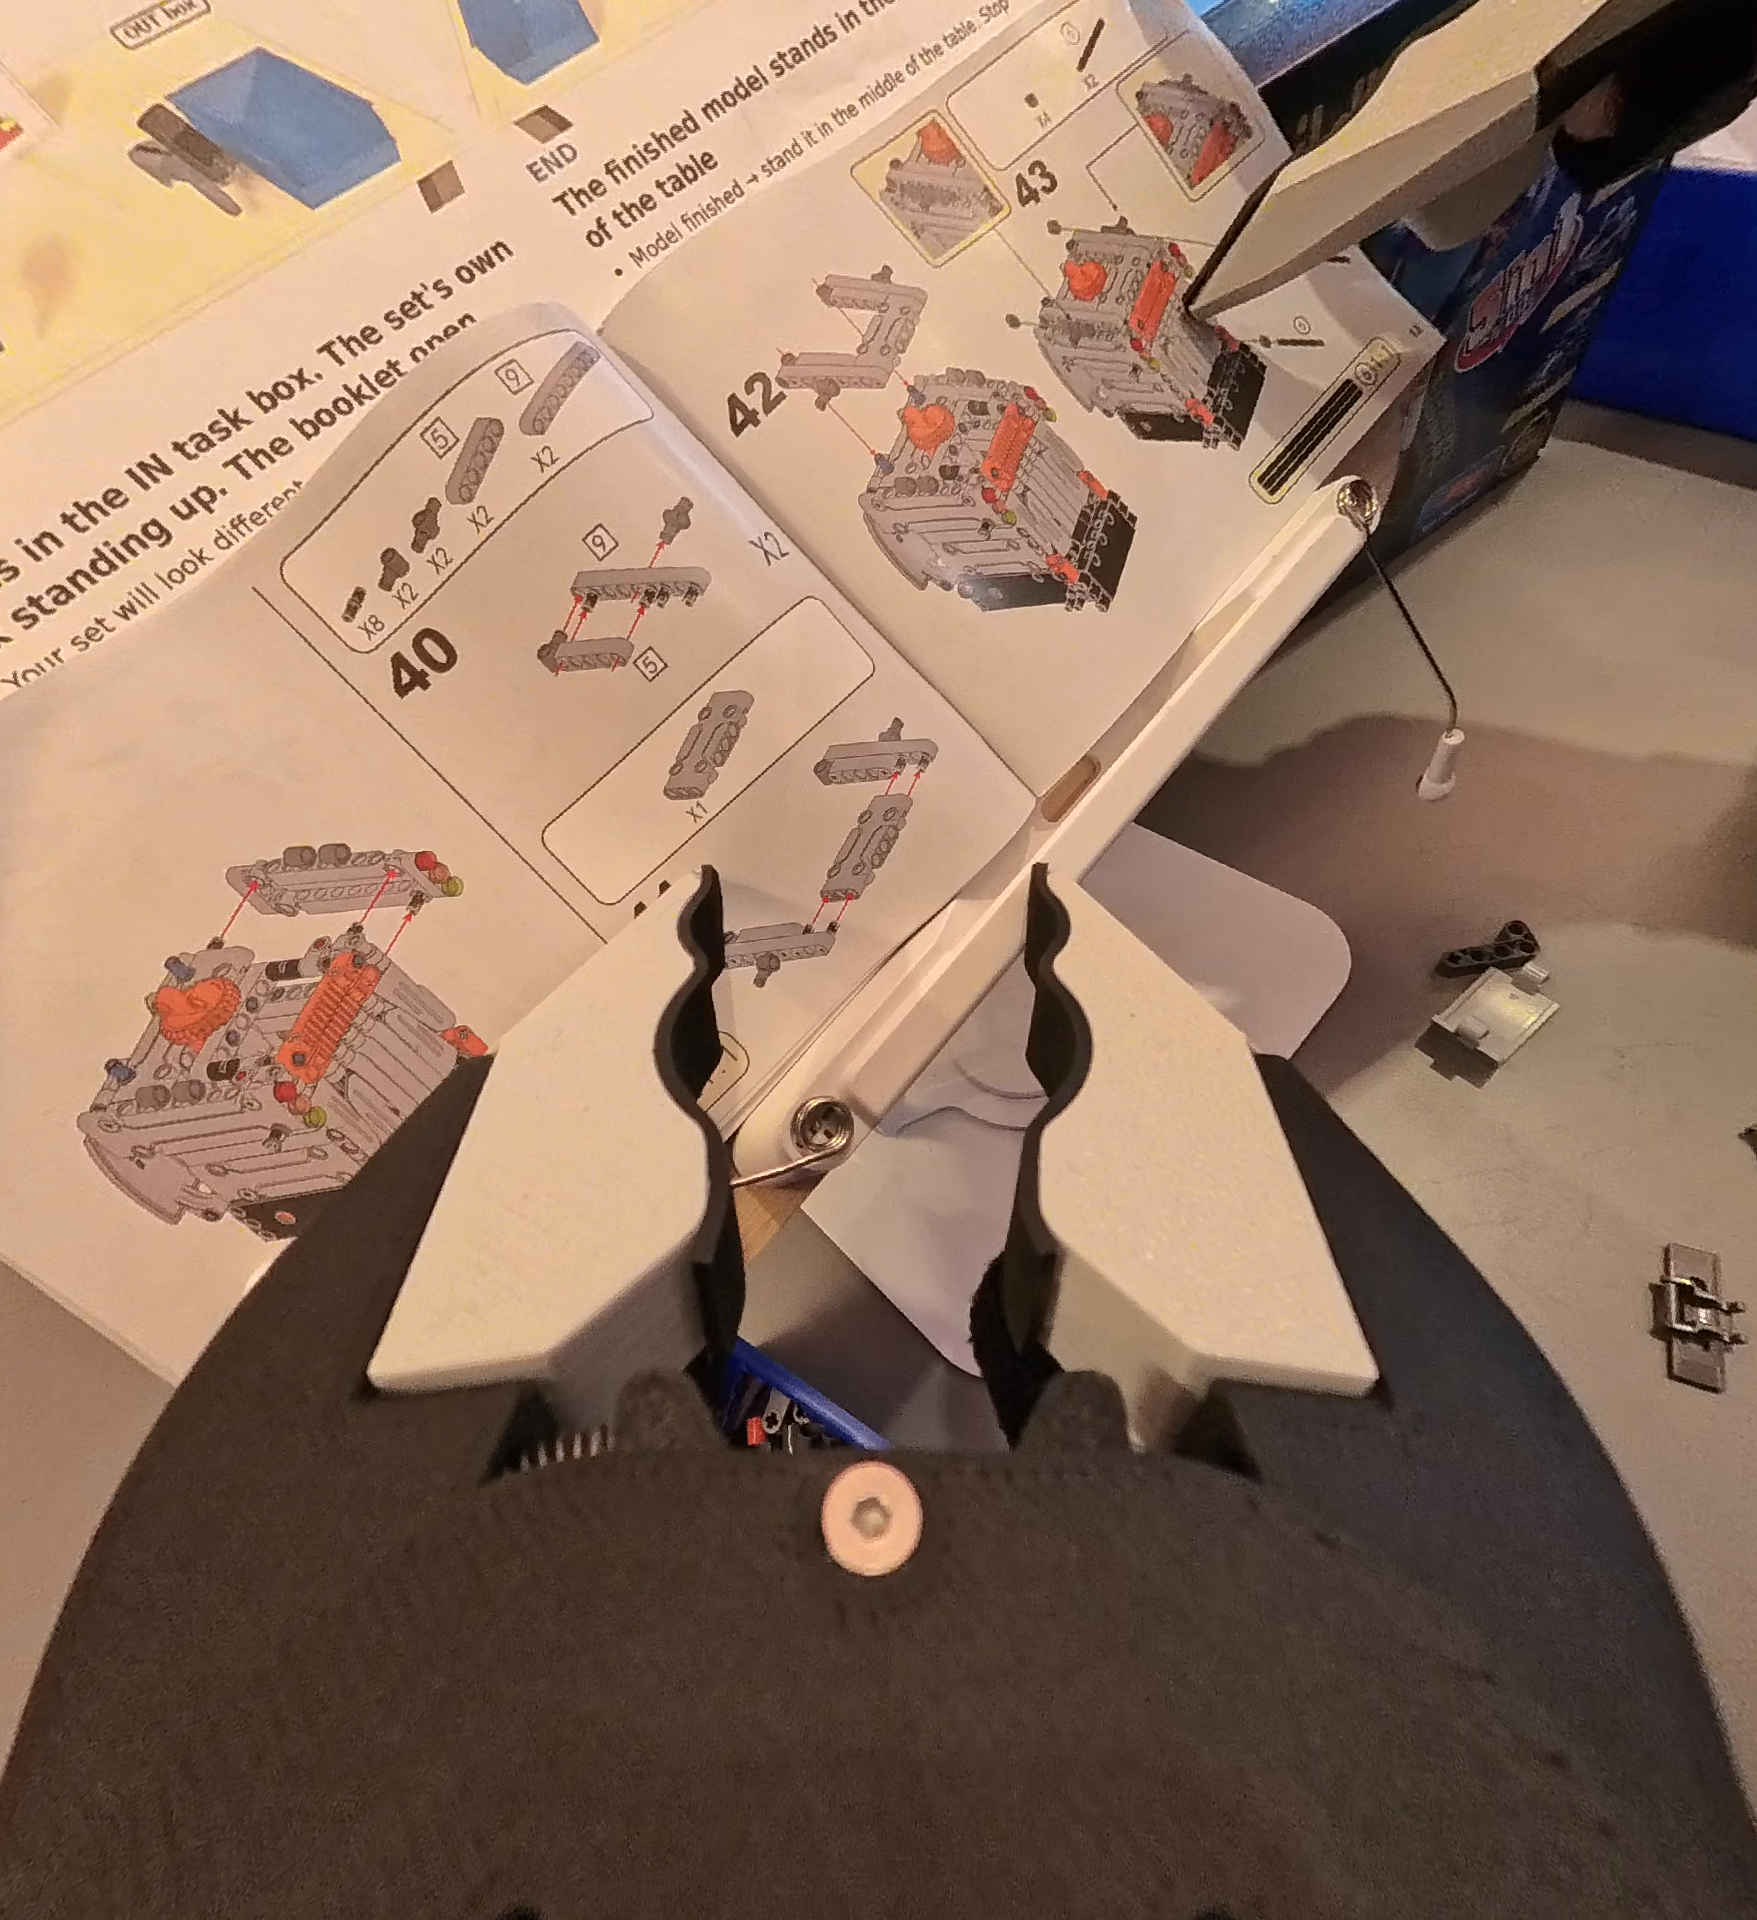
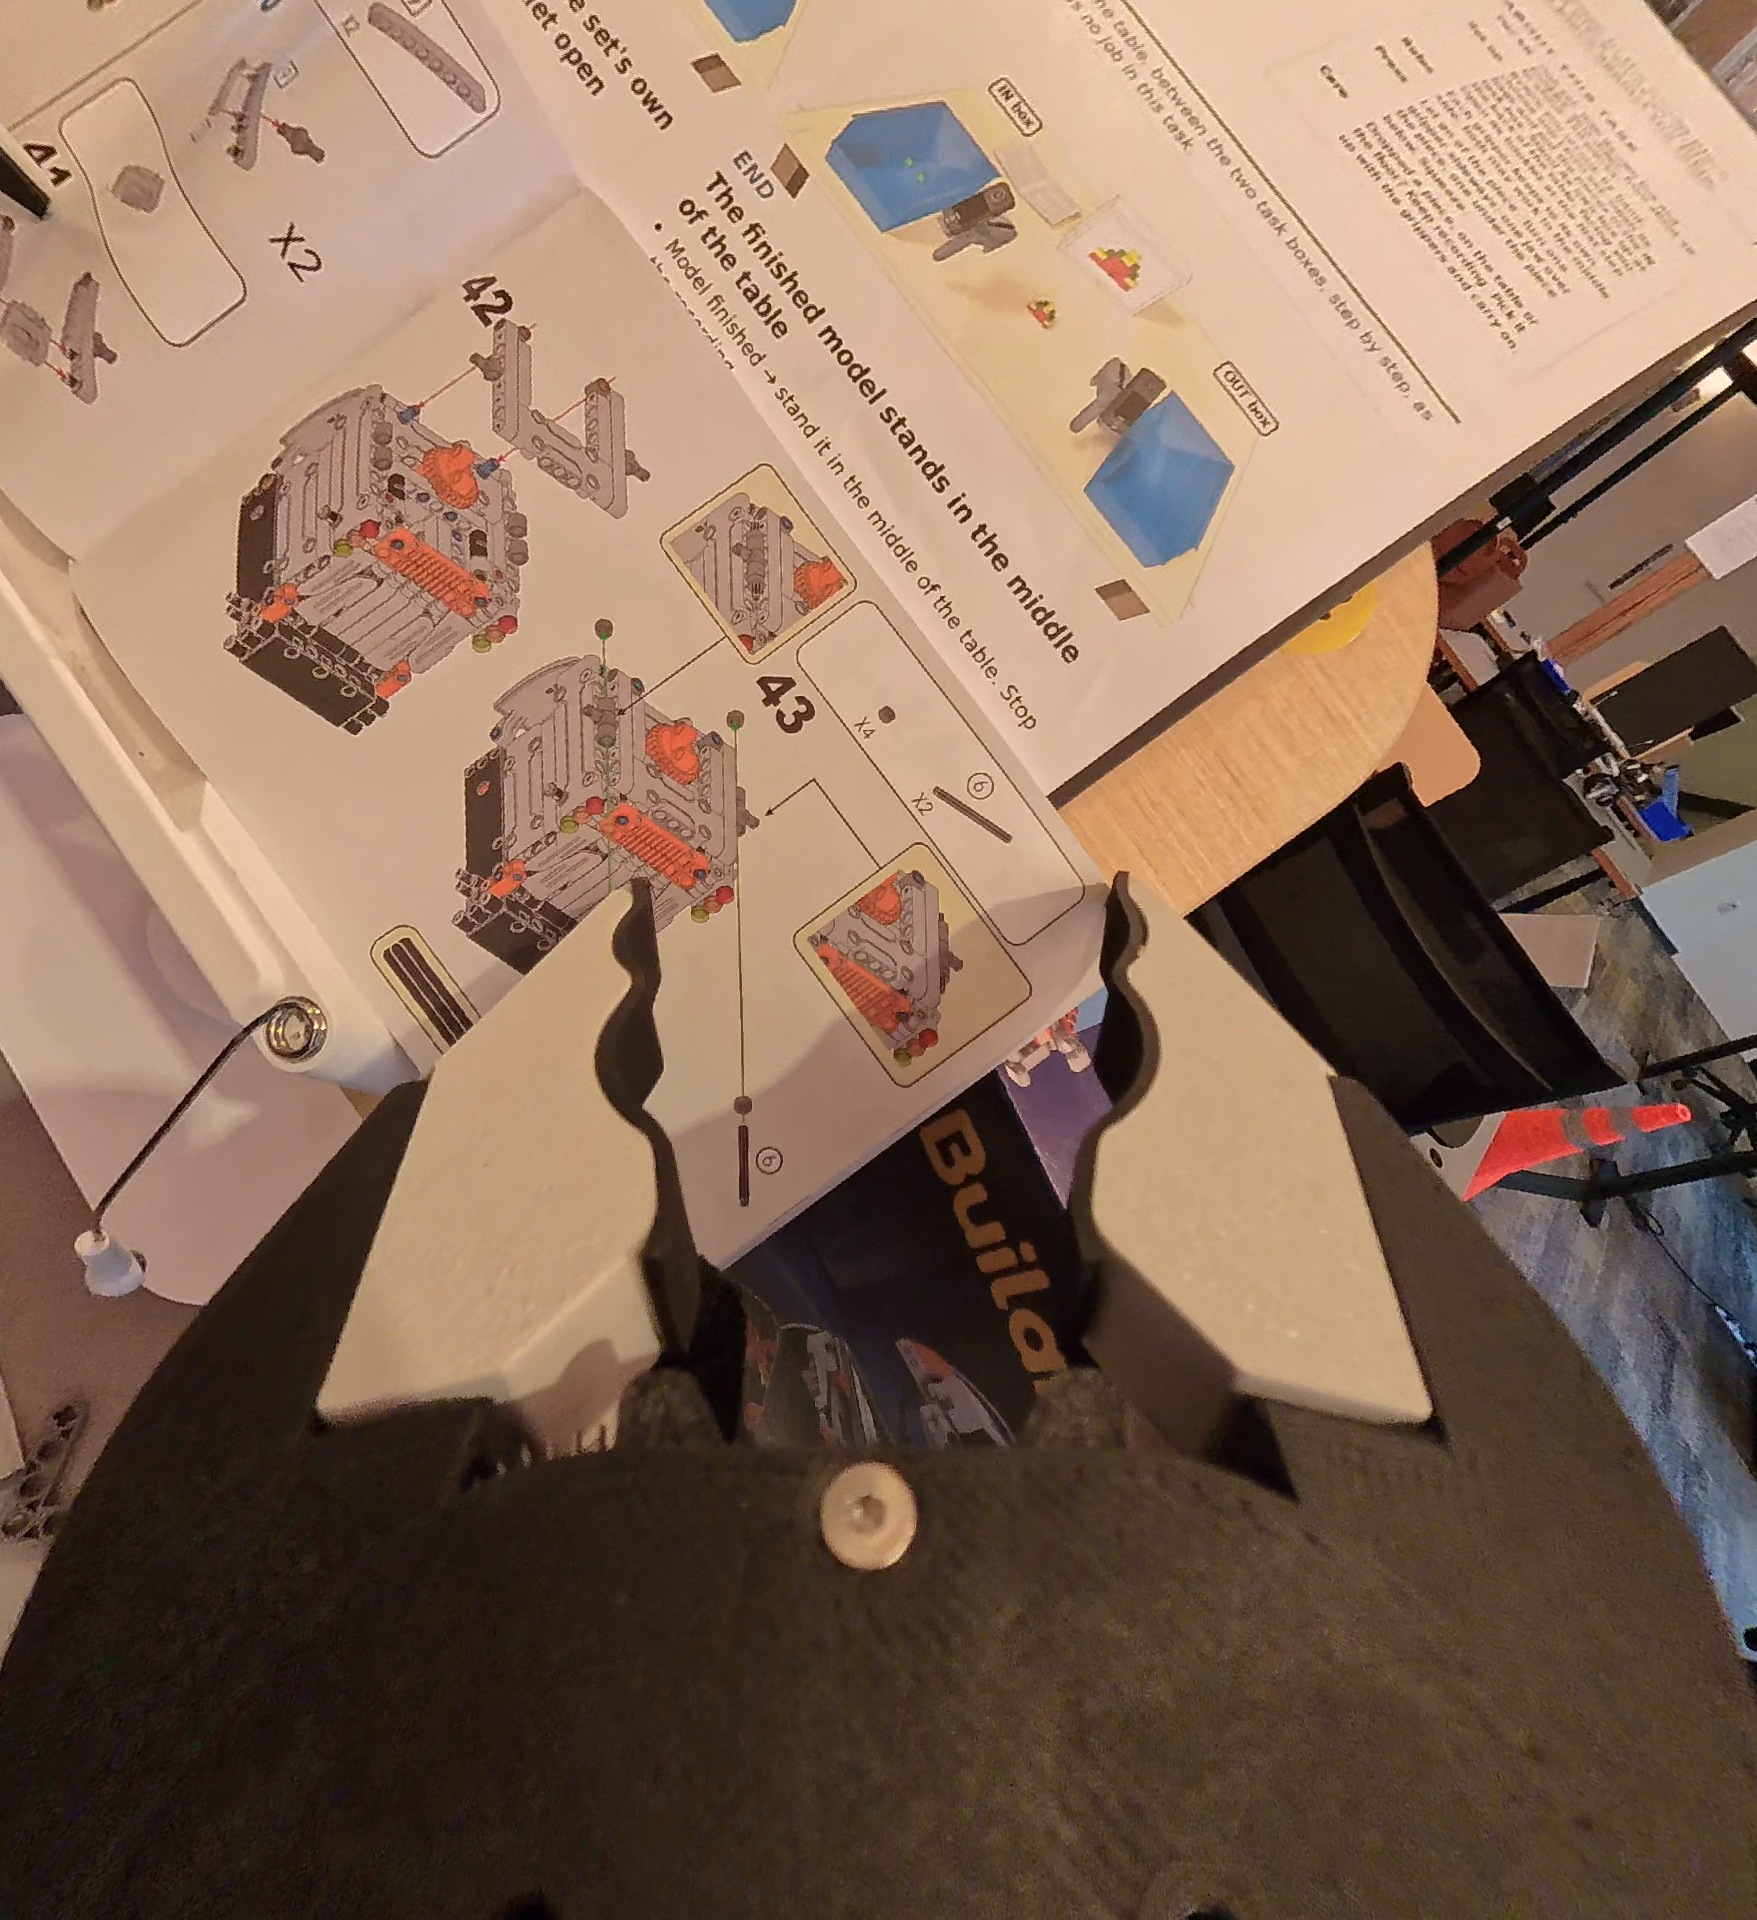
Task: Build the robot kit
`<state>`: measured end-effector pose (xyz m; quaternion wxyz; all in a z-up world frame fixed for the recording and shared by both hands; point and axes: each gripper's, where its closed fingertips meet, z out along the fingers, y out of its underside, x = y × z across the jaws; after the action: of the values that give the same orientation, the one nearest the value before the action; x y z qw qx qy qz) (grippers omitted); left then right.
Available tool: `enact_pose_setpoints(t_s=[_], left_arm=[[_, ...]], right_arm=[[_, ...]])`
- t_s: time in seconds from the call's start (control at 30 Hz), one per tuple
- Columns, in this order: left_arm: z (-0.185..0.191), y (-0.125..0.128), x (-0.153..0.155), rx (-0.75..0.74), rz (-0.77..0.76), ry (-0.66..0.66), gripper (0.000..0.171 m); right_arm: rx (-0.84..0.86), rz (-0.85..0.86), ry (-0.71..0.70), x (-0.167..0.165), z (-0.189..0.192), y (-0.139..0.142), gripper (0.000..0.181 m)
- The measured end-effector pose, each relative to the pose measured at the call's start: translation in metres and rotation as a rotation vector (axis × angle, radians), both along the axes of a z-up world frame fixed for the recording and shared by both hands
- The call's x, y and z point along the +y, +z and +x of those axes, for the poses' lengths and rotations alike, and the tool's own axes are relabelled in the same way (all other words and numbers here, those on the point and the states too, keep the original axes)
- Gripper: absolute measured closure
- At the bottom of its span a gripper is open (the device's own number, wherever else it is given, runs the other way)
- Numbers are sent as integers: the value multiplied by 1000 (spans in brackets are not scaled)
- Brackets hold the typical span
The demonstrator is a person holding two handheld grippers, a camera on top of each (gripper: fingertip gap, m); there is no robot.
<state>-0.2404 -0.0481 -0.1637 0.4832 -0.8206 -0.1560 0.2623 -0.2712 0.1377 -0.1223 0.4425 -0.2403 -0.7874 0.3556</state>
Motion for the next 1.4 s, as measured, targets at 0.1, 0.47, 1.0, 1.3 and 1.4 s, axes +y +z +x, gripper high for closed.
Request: enact_pose_setpoints(t_s=[0.1,0.47,1.0,1.3,1.4], left_arm=[[0,0,0,6,-5,0,116],[1,-1,-1,9,-6,-2,116],[22,21,42,70,-27,-103,114],[32,19,98,70,-96,-198,113],[24,9,107,41,-145,-179,109]], right_arm=[[10,-8,-5,1,0,1,100],[27,-23,1,-6,9,-2,140],[21,-65,-2,-4,19,5,139],[-27,-77,2,2,15,-2,142],[-25,-69,2,2,15,-3,149]])
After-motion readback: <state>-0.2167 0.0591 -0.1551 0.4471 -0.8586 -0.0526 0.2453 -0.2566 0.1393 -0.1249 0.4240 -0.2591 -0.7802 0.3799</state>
